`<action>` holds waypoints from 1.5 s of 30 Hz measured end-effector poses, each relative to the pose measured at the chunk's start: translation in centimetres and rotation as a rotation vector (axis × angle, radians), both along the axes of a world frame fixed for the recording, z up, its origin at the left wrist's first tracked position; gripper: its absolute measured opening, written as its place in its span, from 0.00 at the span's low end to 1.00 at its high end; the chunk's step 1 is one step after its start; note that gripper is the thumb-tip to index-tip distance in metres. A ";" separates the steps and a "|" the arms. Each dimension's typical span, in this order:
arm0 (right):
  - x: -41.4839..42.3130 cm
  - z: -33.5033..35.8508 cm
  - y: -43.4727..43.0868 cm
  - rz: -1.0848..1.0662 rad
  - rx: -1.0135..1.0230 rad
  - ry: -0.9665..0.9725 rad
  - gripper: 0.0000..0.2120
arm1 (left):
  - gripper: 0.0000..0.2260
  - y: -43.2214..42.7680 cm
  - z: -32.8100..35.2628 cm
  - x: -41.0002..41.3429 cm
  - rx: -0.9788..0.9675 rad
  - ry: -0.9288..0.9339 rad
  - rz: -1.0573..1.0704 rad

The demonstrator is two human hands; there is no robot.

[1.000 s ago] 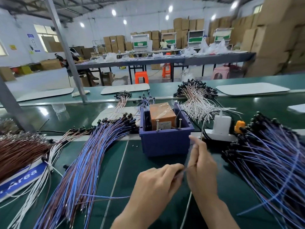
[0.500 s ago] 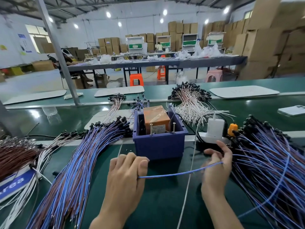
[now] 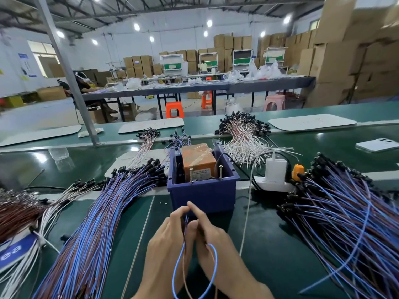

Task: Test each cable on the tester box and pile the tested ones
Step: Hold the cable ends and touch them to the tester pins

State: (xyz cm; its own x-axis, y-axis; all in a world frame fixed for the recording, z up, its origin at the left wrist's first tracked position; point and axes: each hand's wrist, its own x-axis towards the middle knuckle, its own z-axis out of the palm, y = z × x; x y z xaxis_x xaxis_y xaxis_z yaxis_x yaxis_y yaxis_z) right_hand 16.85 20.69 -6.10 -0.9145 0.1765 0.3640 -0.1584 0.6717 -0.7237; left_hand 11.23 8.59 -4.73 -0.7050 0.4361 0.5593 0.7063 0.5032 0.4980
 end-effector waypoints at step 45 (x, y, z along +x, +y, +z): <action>-0.1 1.5 1.3 -0.556 -0.455 0.525 0.04 | 0.21 2.0 -1.0 -1.7 0.533 -0.119 -0.036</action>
